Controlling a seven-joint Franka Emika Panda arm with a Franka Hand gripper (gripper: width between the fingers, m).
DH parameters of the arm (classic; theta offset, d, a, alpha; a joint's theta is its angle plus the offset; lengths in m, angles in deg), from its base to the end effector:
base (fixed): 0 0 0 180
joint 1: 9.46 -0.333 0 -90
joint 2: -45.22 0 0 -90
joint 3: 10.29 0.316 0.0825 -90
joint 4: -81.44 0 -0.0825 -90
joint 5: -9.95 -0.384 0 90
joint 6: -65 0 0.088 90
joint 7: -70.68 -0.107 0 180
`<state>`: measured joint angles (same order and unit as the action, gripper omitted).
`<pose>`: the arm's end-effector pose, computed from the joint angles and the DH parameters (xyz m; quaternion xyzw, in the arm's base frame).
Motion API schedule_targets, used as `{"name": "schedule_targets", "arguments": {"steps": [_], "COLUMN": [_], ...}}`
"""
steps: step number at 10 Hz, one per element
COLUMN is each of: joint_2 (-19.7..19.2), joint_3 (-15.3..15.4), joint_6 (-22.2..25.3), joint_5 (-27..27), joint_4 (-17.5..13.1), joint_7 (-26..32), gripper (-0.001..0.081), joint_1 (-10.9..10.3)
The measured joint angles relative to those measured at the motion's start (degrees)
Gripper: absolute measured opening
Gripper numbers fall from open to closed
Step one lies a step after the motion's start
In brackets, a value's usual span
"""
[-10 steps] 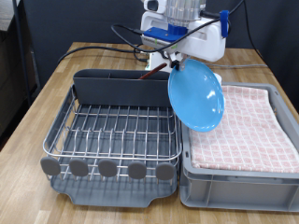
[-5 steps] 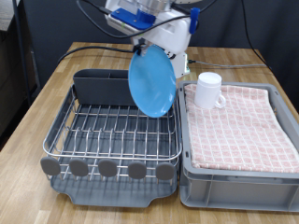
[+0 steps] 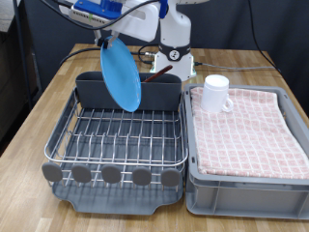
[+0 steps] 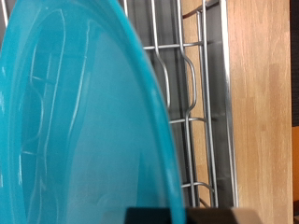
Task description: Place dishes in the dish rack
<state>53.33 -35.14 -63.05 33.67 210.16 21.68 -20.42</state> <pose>0.4945 -0.1388 0.4329 0.8983 -0.4120 0.1002 0.1149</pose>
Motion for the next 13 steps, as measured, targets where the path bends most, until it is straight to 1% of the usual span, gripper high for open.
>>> {"name": "schedule_targets", "arguments": {"steps": [1,2,4,6,9,11,13], "joint_2": [-0.01,-0.04,-0.27,-1.45,-4.22,-5.61,-6.73], "joint_3": [0.08,0.06,-0.19,-0.58,-1.15,-1.41,-1.63], "joint_6": [-0.24,-1.18,-2.55,-3.85,-5.13,-4.22,-4.25], "joint_5": [1.12,2.25,3.34,4.61,9.17,10.06,10.32], "joint_4": [0.05,0.06,-0.1,-1.07,-3.21,-4.76,-5.34], "joint_7": [0.26,1.68,6.05,9.44,10.26,10.52,11.87], "gripper": [0.0026,0.0026,0.0026,0.0026,0.0026,0.0026,0.0026], "joint_1": [-0.02,-0.02,0.0,0.1,0.17,0.17,0.17]}}
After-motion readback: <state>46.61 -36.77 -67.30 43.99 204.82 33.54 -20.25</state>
